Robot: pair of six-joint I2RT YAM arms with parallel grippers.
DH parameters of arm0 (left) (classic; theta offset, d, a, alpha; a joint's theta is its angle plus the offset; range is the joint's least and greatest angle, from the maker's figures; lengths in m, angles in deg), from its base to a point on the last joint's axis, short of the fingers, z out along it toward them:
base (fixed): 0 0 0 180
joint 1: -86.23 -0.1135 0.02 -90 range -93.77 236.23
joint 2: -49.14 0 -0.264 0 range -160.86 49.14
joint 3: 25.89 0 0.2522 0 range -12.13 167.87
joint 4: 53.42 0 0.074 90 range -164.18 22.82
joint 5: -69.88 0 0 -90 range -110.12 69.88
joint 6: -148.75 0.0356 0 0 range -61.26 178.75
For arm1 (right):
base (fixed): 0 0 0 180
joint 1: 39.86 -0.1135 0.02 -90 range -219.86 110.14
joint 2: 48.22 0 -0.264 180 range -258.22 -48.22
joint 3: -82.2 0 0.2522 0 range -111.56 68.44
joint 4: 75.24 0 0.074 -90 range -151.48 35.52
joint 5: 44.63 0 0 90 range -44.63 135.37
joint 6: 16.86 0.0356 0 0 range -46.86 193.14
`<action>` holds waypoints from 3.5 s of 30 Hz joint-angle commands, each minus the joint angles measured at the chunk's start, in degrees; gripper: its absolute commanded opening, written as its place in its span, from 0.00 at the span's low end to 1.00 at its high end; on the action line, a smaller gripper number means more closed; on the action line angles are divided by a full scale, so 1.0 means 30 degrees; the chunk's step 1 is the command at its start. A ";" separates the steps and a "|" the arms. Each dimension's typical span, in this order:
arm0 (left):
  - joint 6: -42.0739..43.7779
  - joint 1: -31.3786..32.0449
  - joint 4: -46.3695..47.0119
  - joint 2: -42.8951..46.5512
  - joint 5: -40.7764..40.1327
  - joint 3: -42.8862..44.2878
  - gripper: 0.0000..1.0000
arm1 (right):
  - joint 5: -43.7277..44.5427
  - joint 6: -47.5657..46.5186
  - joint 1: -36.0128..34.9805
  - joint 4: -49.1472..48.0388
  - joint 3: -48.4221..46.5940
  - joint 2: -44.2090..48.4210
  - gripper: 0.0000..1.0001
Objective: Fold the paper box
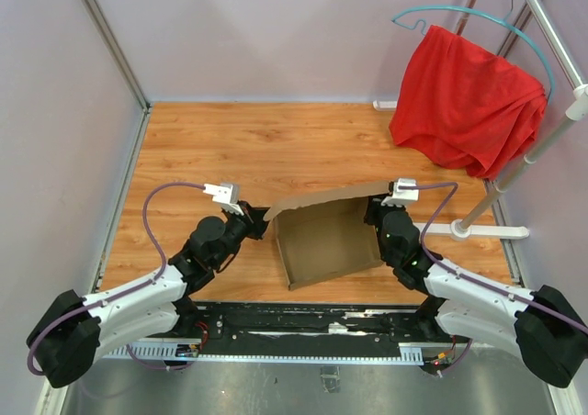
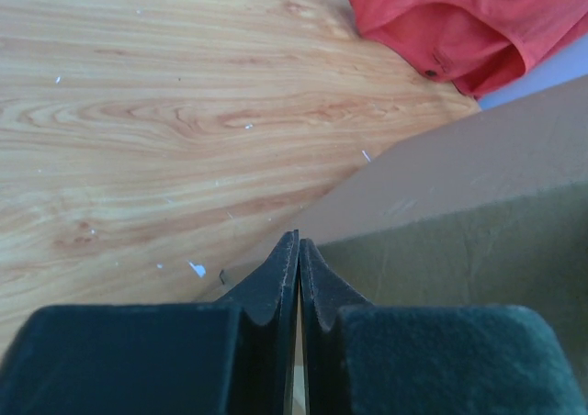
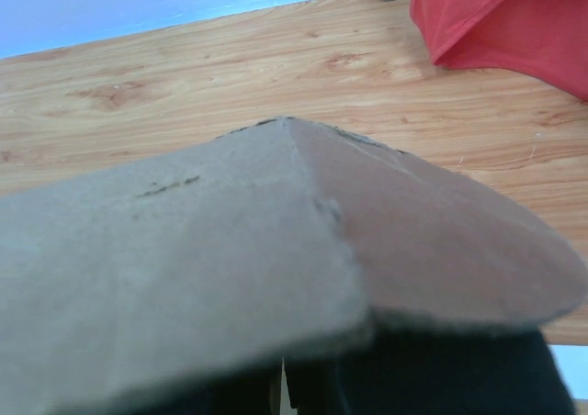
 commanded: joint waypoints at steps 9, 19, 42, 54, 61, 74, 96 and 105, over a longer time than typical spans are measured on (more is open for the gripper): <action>-0.0892 0.0308 -0.3648 0.2268 0.1215 -0.0665 0.04 | 0.1401 0.0456 -0.0381 0.1249 -0.1575 -0.0580 0.01; -0.1457 0.0336 -0.0306 -0.0118 0.2989 -0.0752 0.02 | 0.0970 0.0529 -0.0377 0.1371 -0.1697 -0.0817 0.01; -0.0262 0.0336 -0.7833 0.5200 0.0194 -0.0815 0.04 | 0.0175 -0.0388 -0.0364 0.3748 -0.0128 0.2113 0.08; 0.1262 0.0336 -0.9247 0.6792 -0.0733 0.1097 0.04 | -0.0777 0.0722 -0.0405 0.7512 0.1286 0.5682 0.53; 0.2415 0.0336 -0.9219 0.5621 -0.1123 0.3253 0.04 | -0.2054 0.3322 -0.0455 1.4244 0.1533 1.1538 0.99; 0.2849 0.0336 -0.9700 0.4750 -0.1563 0.5779 0.04 | -0.7508 0.3710 -0.0570 2.1188 -0.1157 1.7980 0.99; 0.0335 0.0336 -1.1595 0.7845 -0.0523 0.3293 0.05 | -0.8586 -0.0007 -0.0542 2.1389 -0.8273 1.3165 0.98; -0.1926 0.0335 -1.0098 0.7782 0.1427 0.0877 0.04 | -0.5226 0.1617 -0.0527 2.0763 -0.8399 0.6586 0.99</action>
